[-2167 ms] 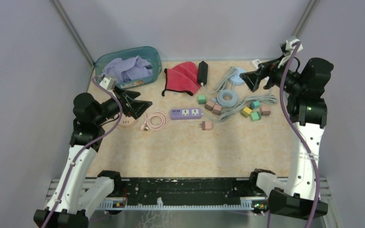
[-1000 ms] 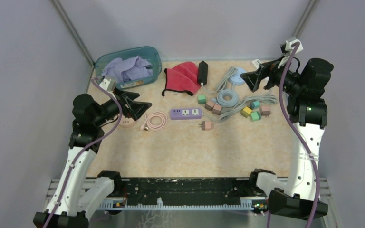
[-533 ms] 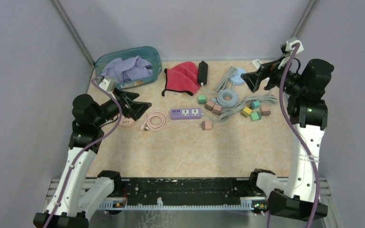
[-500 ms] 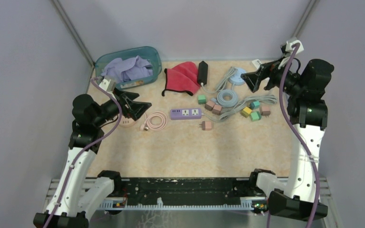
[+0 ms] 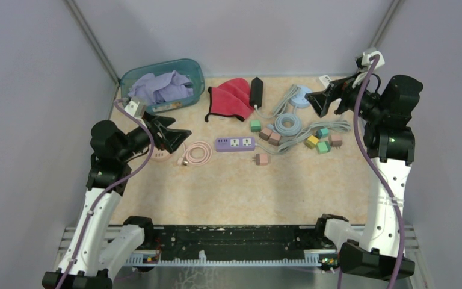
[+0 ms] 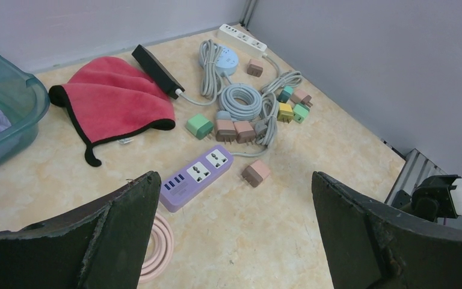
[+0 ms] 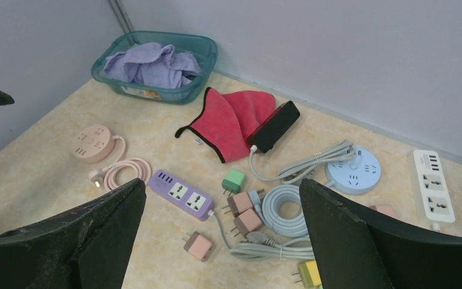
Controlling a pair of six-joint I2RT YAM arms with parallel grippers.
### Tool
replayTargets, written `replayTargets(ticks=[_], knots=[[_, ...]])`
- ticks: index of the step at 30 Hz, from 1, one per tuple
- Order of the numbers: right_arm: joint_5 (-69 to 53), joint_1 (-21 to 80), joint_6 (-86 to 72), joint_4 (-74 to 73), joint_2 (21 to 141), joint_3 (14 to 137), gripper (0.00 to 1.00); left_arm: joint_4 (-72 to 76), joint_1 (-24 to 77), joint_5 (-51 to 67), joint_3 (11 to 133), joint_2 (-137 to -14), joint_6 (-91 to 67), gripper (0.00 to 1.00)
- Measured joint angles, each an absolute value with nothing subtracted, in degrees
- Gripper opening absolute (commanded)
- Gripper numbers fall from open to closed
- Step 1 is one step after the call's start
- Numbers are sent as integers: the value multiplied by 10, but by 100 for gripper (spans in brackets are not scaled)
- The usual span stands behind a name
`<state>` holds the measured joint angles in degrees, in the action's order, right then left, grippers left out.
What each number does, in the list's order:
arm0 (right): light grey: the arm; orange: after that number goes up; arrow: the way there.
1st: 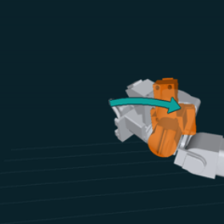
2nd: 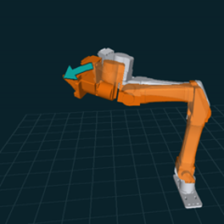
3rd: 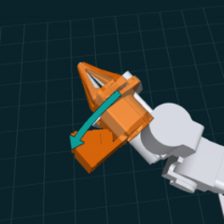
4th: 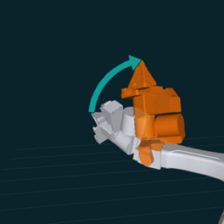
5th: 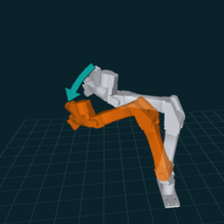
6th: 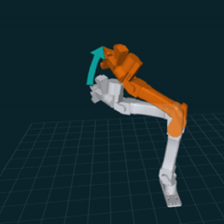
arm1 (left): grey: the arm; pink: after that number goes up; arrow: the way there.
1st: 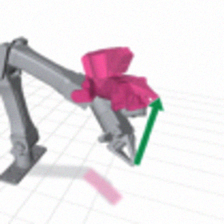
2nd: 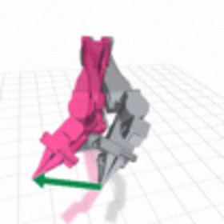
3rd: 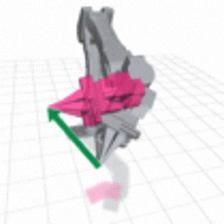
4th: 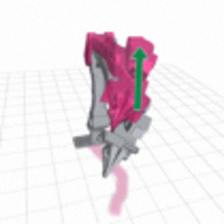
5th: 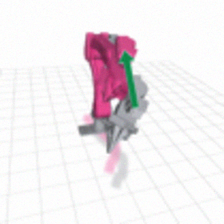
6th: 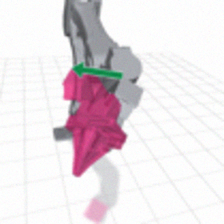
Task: Pull the plug off the socket
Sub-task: Reset both arms
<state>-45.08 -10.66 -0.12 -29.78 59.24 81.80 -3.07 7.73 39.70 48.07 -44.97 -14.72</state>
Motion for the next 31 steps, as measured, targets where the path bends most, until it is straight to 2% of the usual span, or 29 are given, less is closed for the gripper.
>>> replayTargets(ticks=[31], knots=[[-446, -107, -1, -299, 592, 818, 99, -39, 77, 394, 481, -449, -143, 100]])
